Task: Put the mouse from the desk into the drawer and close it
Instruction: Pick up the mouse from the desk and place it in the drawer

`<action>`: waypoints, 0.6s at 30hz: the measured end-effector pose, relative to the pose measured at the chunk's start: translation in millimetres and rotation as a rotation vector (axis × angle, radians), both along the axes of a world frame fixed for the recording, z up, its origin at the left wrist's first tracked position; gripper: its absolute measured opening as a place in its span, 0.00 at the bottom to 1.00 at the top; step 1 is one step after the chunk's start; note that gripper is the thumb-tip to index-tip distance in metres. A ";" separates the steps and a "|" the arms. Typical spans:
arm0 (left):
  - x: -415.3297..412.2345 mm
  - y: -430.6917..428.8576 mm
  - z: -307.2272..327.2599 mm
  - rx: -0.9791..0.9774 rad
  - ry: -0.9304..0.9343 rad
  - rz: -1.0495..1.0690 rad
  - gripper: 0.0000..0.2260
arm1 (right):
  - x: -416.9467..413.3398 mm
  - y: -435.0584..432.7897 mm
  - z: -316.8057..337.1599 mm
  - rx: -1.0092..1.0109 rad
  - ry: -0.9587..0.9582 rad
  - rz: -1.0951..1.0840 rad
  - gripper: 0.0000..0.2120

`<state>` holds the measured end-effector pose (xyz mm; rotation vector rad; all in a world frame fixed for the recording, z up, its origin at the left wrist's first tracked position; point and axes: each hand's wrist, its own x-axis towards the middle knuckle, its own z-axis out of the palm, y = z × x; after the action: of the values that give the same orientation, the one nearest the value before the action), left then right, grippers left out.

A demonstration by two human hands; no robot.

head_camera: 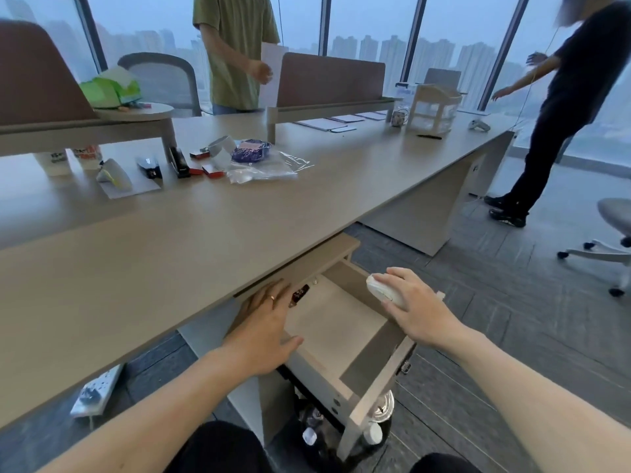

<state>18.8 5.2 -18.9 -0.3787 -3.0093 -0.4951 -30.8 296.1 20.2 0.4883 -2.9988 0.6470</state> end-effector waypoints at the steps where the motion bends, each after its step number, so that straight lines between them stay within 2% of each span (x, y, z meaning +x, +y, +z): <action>1: -2.5 -1.2 -3.9 -0.026 -0.039 0.035 0.42 | -1.8 -3.0 -5.3 -0.003 -0.008 0.008 0.24; 4: -6.8 0.0 -15.2 -0.083 0.000 0.078 0.40 | -9.1 -12.6 -18.5 -0.030 -0.048 0.030 0.25; 8: -15.3 -5.7 -26.0 -0.087 0.186 0.077 0.29 | -20.6 -23.6 -34.2 -0.047 -0.082 0.063 0.24; 9: -17.7 -7.9 -27.4 -0.080 0.205 0.076 0.29 | -23.3 -26.8 -37.6 -0.056 -0.093 0.078 0.23; 11: -21.7 -9.9 -30.3 -0.053 0.195 0.082 0.37 | -29.5 -34.8 -47.0 -0.061 -0.153 0.100 0.21; 14: -24.2 -8.8 -35.5 -0.026 0.234 0.095 0.41 | -45.0 -49.1 -68.6 0.040 -0.307 0.087 0.17; 18: -25.7 -9.5 -39.4 -0.041 0.260 0.094 0.42 | -60.9 -63.0 -91.3 0.146 -0.404 0.082 0.27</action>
<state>-6.9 -4.3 -58.4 -0.2786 -2.7736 -0.3472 -91.7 233.1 -71.1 0.5492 -3.4427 0.5966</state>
